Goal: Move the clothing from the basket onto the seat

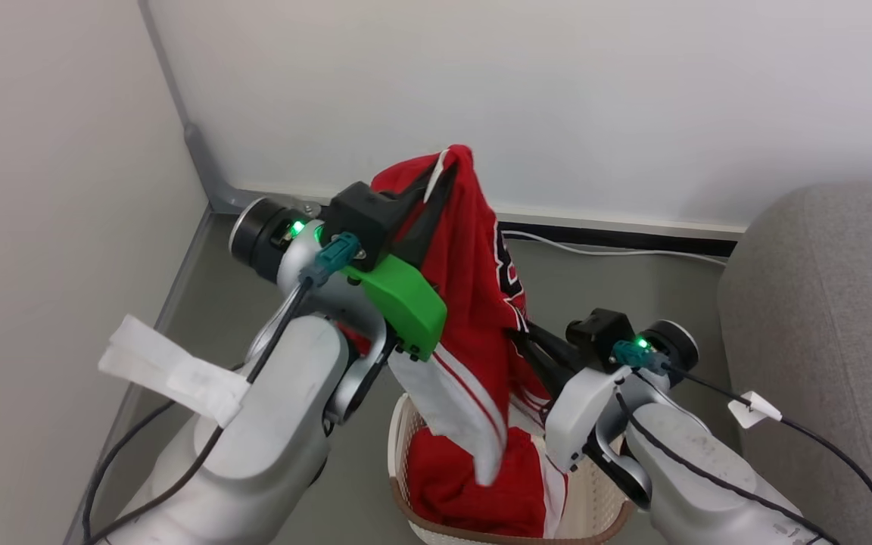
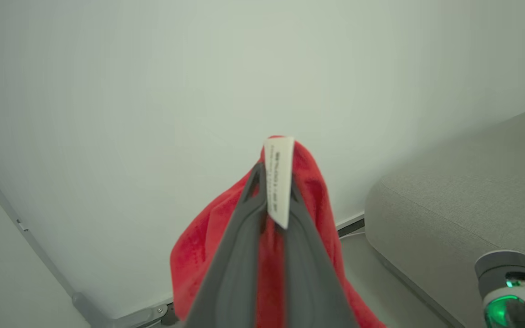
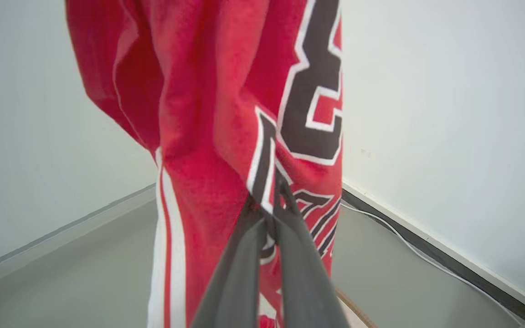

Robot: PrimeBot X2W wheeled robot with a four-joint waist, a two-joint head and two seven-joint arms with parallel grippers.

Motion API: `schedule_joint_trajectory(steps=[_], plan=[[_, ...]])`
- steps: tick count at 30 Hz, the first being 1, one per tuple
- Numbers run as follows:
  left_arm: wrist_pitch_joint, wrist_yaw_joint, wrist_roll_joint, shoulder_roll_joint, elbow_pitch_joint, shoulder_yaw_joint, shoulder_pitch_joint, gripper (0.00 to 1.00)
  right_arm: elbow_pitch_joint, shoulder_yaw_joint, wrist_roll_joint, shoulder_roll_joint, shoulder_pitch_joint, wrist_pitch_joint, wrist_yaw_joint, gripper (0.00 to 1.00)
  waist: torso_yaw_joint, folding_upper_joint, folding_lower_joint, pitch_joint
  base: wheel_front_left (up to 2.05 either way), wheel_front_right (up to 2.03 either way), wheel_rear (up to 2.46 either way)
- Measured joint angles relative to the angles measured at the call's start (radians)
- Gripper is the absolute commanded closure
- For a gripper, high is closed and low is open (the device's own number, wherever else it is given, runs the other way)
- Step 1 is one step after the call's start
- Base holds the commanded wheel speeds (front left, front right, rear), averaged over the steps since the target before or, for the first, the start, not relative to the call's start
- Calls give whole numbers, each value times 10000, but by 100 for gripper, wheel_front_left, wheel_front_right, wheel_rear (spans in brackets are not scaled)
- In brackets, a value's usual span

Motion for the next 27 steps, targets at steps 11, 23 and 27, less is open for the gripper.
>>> schedule_joint_trajectory(steps=[11,23,27], plan=[[-366,253,-211,454,539,387,1180,0,-755,-1287,330,-88,-13,-15,-221,100,-891,0,0,73,0,0,0],[-1147,226,-311,525,556,194,2160,0,-2132,-2625,374,-1373,-29,-29,-846,100,-1973,0,0,99,0,0,0],[-1294,134,-336,502,483,42,2406,0,-2487,-2949,322,-1827,104,-29,-1076,100,-2381,0,0,80,0,0,0]])
